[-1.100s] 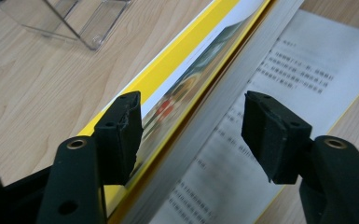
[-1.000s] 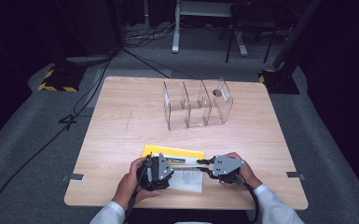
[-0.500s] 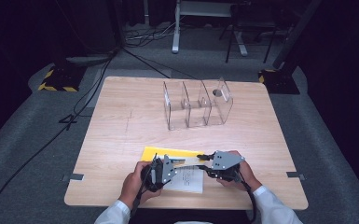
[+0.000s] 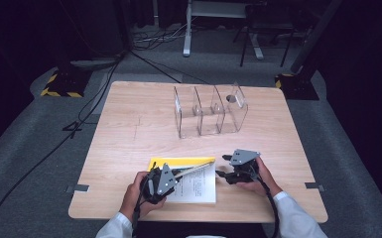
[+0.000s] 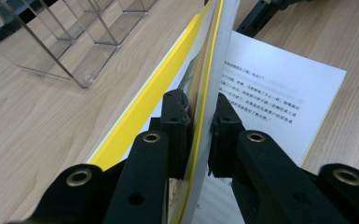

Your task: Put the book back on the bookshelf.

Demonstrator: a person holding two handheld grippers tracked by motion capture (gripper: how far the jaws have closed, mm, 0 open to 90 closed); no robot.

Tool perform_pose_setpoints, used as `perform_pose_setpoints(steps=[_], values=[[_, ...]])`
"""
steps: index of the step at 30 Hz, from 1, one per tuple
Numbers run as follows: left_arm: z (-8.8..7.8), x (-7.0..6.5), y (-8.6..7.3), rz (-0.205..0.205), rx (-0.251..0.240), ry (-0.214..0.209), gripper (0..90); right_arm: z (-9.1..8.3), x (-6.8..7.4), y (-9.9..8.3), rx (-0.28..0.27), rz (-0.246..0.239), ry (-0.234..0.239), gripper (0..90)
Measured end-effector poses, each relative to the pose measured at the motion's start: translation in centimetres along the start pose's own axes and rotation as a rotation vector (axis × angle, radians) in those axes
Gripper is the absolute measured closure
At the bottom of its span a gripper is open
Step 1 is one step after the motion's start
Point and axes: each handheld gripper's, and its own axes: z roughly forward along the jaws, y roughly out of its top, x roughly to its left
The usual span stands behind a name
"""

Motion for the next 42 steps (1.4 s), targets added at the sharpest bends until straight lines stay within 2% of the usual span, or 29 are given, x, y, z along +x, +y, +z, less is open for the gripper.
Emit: perform_pose_setpoints(steps=[2, 4, 7, 10, 12, 16, 18, 20, 25, 31, 33, 37, 39, 42], values=[[-0.2, 0.1, -0.2, -0.007, -0.009, 0.003, 79.3, 0.2, 0.0, 0.0, -0.003, 0.013, 0.001, 34.2], [-0.4, 0.1, -0.3, -0.009, -0.016, 0.001, 79.4, 0.4, 0.0, -0.1, -0.013, 0.055, 0.002, 31.7], [-0.7, 0.0, -0.3, -0.012, -0.03, -0.002, 79.6, 0.3, -0.2, -0.1, -0.027, 0.075, 0.027, 32.1], [-0.9, 0.1, -0.2, -0.008, -0.035, 0.002, 79.9, 0.6, 0.0, -0.1, 0.009, 0.052, -0.004, 32.7], [-0.9, 0.2, -0.3, -0.013, -0.041, -0.001, 80.0, 0.9, 0.1, -0.3, 0.033, 0.037, 0.007, 32.7], [-0.9, 0.2, -0.3, -0.017, -0.044, -0.003, 79.9, 1.2, 0.1, -0.4, 0.02, 0.05, 0.023, 32.5], [-0.8, 0.1, -0.3, -0.017, -0.041, -0.007, 79.9, 1.3, 0.2, -0.3, -0.019, 0.068, 0.046, 33.2], [-0.9, 0.2, -0.3, -0.021, -0.043, -0.011, 79.9, 1.2, 0.2, -0.3, -0.033, 0.065, 0.039, 33.8], [-1.2, 0.7, -0.3, -0.06, -0.09, -0.045, 80.0, -0.3, -0.3, 0.2, -0.175, 0.131, 0.042, 40.3], [-1.4, 0.5, -0.1, -0.07, -0.14, -0.092, 79.8, -2.0, -0.8, 1.4, -0.296, 0.173, 0.064, 43.1], [-1.3, 0.3, 0.0, -0.064, -0.142, -0.103, 79.5, -2.4, -1.0, 1.9, -0.323, 0.183, 0.065, 44.1], [-0.8, -0.4, 0.0, -0.04, -0.12, -0.102, 78.8, -2.7, -0.8, 2.7, -0.353, 0.175, 0.076, 44.2], [-0.8, -0.9, -0.1, -0.033, -0.111, -0.095, 77.8, -2.8, -0.5, 3.4, -0.368, 0.161, 0.051, 45.5], [-1.4, -0.8, -0.7, -0.069, -0.125, -0.094, 76.7, -3.0, -0.1, 4.2, -0.386, 0.142, 0.045, 45.8]])
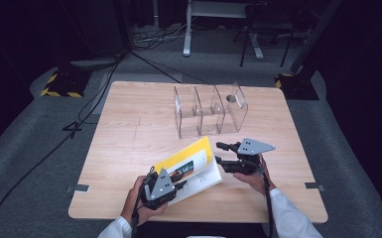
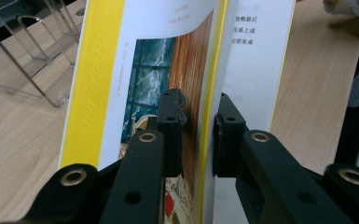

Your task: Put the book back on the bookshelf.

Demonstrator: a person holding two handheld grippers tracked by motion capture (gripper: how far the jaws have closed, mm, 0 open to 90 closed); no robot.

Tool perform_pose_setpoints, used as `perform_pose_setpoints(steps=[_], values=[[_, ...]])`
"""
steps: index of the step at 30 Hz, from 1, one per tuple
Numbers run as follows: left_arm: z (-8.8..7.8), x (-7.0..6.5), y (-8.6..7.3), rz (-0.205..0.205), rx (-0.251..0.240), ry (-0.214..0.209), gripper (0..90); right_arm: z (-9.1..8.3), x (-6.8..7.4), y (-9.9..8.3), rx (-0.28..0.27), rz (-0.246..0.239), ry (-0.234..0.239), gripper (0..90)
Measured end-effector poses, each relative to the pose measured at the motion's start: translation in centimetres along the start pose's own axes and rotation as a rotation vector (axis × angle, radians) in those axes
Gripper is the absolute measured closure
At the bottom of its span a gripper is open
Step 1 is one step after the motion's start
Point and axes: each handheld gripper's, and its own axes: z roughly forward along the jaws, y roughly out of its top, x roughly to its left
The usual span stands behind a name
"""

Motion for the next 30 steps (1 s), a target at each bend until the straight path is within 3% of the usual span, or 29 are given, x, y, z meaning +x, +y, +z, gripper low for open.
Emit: perform_pose_setpoints(steps=[3, 5, 9, 10, 15, 17, 22, 23, 27, 30], values=[[-1.0, -0.1, -0.6, -0.022, -0.008, 0.016, 74.8, 0.3, 0.9, 1.3, -0.031, -0.013, 0.016, 45.9], [-1.8, -0.1, -1.3, -0.044, -0.021, 0.022, 73.2, 0.6, 1.9, 2.5, -0.054, -0.046, 0.037, 45.7], [-2.6, 0.3, -1.9, -0.082, -0.037, 0.01, 71.5, 1.3, 3.1, 3.8, -0.045, -0.079, 0.053, 45.3], [-2.8, 0.4, -2.2, -0.09, -0.044, 0.005, 69.8, 1.9, 3.9, 4.6, -0.033, -0.104, 0.062, 44.5], [-3.9, 1.1, -3.2, -0.122, -0.062, -0.014, 68.7, 3.4, 4.9, 5.6, -0.004, -0.137, 0.087, 41.7], [-4.1, 1.4, -3.6, -0.137, -0.072, -0.027, 68.4, 4.7, 5.2, 5.8, 0.018, -0.123, 0.12, 41.3], [-4.3, 1.9, -4.2, -0.14, -0.084, -0.061, 67.1, 5.5, 5.8, 5.9, -0.003, -0.109, 0.162, 41.3], [-4.1, 2.2, -4.3, -0.146, -0.094, -0.09, 67.0, 5.5, 6.0, 5.9, -0.007, -0.112, 0.159, 41.5], [-3.4, 2.5, -3.9, -0.137, -0.101, -0.109, 67.1, 5.3, 5.7, 5.7, -0.01, -0.106, 0.143, 43.1], [-2.2, 2.8, -3.2, -0.13, -0.108, -0.129, 67.1, 4.3, 4.8, 5.1, -0.028, -0.082, 0.103, 44.4]])
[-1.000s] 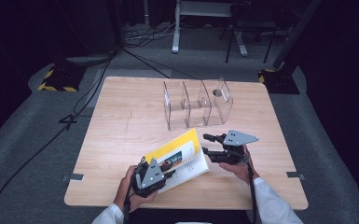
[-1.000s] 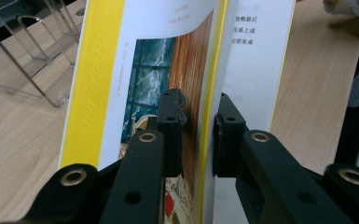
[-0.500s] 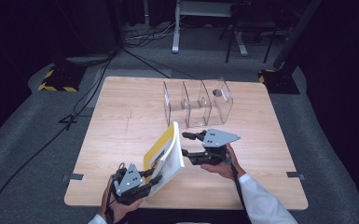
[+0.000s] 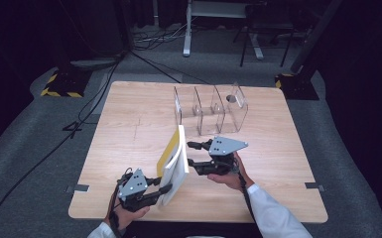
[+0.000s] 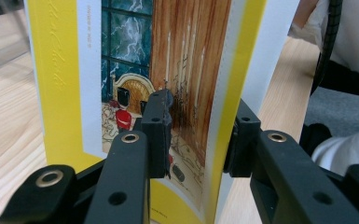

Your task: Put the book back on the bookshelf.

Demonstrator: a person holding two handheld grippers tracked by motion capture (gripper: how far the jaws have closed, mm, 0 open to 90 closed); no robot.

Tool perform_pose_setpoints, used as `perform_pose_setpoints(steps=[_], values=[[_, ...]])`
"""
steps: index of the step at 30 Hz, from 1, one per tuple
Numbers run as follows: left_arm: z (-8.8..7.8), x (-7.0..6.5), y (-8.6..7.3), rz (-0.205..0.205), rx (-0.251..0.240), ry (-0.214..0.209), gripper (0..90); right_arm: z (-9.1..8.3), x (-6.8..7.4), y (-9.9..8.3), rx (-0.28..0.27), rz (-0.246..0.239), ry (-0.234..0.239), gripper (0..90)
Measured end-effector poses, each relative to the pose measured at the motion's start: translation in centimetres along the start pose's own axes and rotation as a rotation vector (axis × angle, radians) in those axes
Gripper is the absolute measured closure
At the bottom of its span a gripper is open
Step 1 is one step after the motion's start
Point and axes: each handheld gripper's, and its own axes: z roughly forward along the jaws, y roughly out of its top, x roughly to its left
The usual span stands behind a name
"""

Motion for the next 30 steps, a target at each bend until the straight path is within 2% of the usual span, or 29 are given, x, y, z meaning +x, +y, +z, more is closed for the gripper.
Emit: perform_pose_setpoints(steps=[2, 6, 8, 11, 13, 17, 18, 21, 24, 25, 28, 30], values=[[1.3, 0.1, 0.6, 0.011, -0.001, -0.019, 67.1, -0.4, -0.2, -0.1, -0.004, -0.001, -0.013, 44.7], [4.1, 0.0, 2.0, 0.035, -0.003, -0.062, 67.0, -2.6, -1.1, -0.5, -0.007, -0.006, -0.068, 44.7], [6.1, -0.4, 3.0, 0.068, 0.007, -0.088, 66.3, -3.9, -1.4, -0.6, -0.013, -0.011, -0.094, 44.7], [8.2, -1.2, 4.0, 0.088, 0.01, -0.118, 64.8, -5.5, -1.5, -0.7, -0.028, -0.023, -0.132, 44.8], [9.0, -1.4, 4.3, 0.088, 0.008, -0.13, 64.0, -6.3, -1.4, -0.9, -0.026, -0.016, -0.17, 44.5], [8.9, -1.6, 4.3, 0.105, 0.011, -0.098, 64.7, -7.1, -1.2, -1.7, -0.036, -0.025, -0.174, 40.2], [8.6, -1.7, 4.3, 0.105, 0.003, -0.091, 65.2, -7.4, -1.2, -2.0, -0.038, -0.016, -0.158, 39.7], [7.8, -2.0, 4.4, 0.123, -0.014, -0.073, 67.2, -7.6, -0.8, -3.2, 0.001, -0.031, -0.16, 38.7], [7.3, -2.4, 4.5, 0.139, -0.029, -0.081, 67.8, -7.7, -0.4, -4.6, 0.043, -0.037, -0.152, 37.9], [7.4, -2.5, 4.5, 0.142, -0.032, -0.081, 67.6, -7.7, -0.3, -4.9, 0.042, -0.034, -0.149, 37.9], [7.5, -2.8, 4.6, 0.143, -0.029, -0.071, 66.5, -7.7, -0.3, -5.3, 0.044, -0.026, -0.148, 37.3], [7.5, -2.9, 4.6, 0.142, -0.026, -0.063, 61.1, -7.7, -0.3, -5.5, 0.044, -0.026, -0.147, 36.9]])
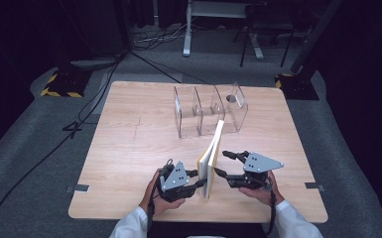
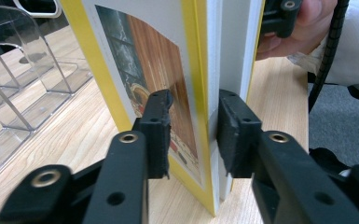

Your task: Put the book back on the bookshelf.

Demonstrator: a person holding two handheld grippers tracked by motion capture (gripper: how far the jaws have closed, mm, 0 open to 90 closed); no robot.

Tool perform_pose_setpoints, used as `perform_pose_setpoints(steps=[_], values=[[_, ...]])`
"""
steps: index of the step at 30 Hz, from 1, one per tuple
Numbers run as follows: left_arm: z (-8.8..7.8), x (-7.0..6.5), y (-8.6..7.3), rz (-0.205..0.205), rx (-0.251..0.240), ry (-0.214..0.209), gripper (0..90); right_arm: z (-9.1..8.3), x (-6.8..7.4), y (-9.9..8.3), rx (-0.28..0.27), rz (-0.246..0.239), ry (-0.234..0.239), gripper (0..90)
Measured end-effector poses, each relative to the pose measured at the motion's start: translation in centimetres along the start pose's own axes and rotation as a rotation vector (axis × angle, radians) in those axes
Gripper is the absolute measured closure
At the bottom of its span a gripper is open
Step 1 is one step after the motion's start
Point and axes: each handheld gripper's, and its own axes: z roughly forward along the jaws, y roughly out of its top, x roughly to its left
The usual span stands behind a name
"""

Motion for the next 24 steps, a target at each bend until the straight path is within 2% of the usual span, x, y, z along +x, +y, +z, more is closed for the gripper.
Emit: perform_pose_setpoints(steps=[2, 5, 6, 8, 9, 10, 13, 14, 16, 19, 22, 23, 24], values=[[-0.1, -0.1, 0.0, 0.008, 0.005, -0.008, 58.8, 0.1, 0.0, -0.2, 0.012, -0.006, -0.007, 36.1], [0.0, -0.5, 0.0, 0.007, 0.013, -0.045, 45.7, 0.2, 0.2, -1.0, 0.048, -0.022, -0.013, 35.5], [0.0, -0.5, 0.0, 0.007, 0.013, -0.045, 39.4, 0.2, 0.2, -1.0, 0.048, -0.022, -0.013, 35.5], [0.5, -1.2, 0.1, 0.012, 0.018, -0.04, 35.8, 0.3, 0.4, -1.6, 0.059, -0.02, -0.012, 35.5], [0.7, -1.4, 0.3, 0.023, 0.023, -0.03, 32.4, 0.4, 0.5, -1.7, 0.064, -0.023, -0.011, 35.5], [0.9, -1.7, 0.4, 0.019, 0.024, -0.019, 28.0, 0.7, 0.7, -1.7, 0.068, -0.029, -0.012, 35.5], [1.4, -2.1, 0.7, 0.004, 0.036, 0.035, 22.2, 1.2, 1.1, -1.9, 0.087, -0.05, -0.012, 35.6], [1.5, -2.1, 0.8, -0.009, 0.031, 0.048, 22.1, 1.4, 1.1, -2.1, 0.091, -0.056, -0.012, 35.6], [1.6, -2.1, 0.9, -0.026, 0.024, 0.069, 23.4, 1.6, 0.9, -2.4, 0.092, -0.03, -0.004, 35.0], [1.6, -1.9, 1.0, -0.049, 0.013, 0.085, 25.0, 1.8, 0.7, -2.6, 0.098, -0.016, -0.003, 34.5], [1.4, -1.6, 1.2, -0.066, -0.005, 0.106, 32.4, 2.0, 0.6, -2.7, 0.097, 0.005, 0.005, 34.6], [1.3, -1.5, 1.3, -0.073, -0.014, 0.126, 37.5, 2.0, 0.6, -2.7, 0.093, 0.001, 0.005, 34.6], [1.2, -1.3, 1.3, -0.082, -0.02, 0.126, 43.5, 2.1, 0.5, -2.7, 0.091, 0.006, 0.008, 34.5]])
